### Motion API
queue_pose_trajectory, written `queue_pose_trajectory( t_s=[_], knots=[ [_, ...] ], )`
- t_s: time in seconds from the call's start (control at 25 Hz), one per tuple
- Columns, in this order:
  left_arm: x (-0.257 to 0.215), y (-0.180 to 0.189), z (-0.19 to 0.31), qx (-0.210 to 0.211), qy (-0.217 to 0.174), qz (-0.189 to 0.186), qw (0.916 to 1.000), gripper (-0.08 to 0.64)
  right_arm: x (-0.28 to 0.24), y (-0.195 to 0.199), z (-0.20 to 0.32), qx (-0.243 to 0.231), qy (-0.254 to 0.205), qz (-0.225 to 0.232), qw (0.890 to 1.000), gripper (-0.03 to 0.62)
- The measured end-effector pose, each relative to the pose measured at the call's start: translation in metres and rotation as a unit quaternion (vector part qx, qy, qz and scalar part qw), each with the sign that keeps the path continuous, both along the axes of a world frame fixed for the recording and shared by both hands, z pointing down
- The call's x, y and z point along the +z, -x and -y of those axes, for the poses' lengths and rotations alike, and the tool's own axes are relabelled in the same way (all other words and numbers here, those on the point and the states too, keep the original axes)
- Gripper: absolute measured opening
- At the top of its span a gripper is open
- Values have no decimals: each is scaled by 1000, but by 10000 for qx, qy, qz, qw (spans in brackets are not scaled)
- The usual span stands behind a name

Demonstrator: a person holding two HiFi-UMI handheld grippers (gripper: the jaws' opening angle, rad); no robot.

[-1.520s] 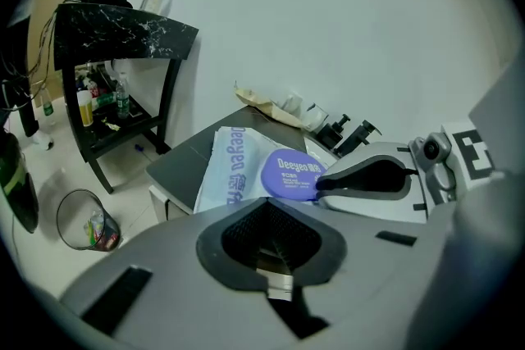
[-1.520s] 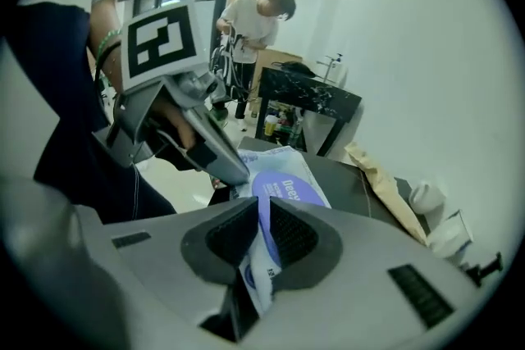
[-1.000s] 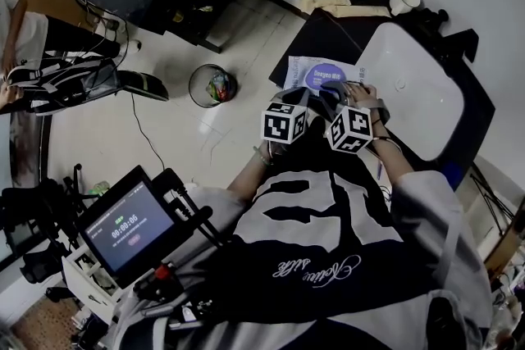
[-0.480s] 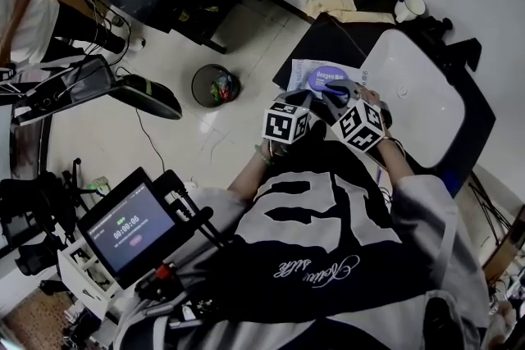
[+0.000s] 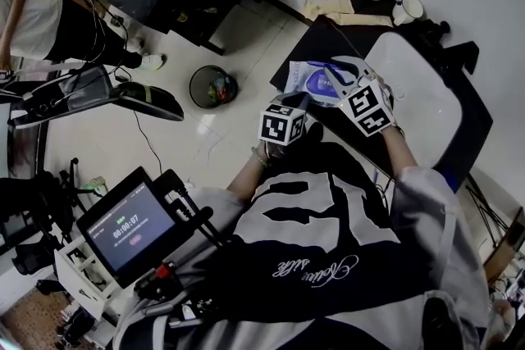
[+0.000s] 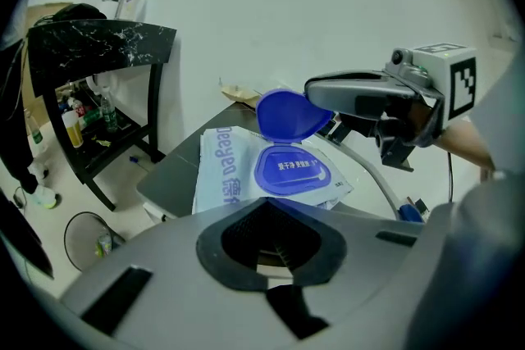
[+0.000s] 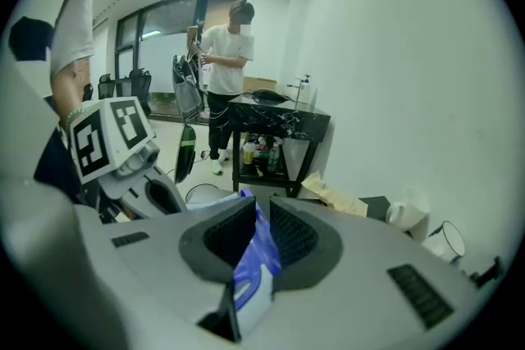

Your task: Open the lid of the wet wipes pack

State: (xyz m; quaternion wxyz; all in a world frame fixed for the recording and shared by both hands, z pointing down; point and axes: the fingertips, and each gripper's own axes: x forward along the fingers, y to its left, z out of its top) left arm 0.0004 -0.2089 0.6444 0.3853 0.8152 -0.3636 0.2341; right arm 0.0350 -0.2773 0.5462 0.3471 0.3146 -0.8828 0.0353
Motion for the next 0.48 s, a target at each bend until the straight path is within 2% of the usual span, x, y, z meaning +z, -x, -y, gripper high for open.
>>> queue_pose_trajectory(
  t_s=[0.24, 0.48],
  knots=[
    [1, 0, 1, -55, 6, -54, 10000, -2, 15, -17, 47, 597, 288, 240, 9975, 54],
    [-1, 1, 2, -105, -12, -88, 9999, -2, 51, -33, 77, 1044, 915, 209, 9901, 54]
  ],
)
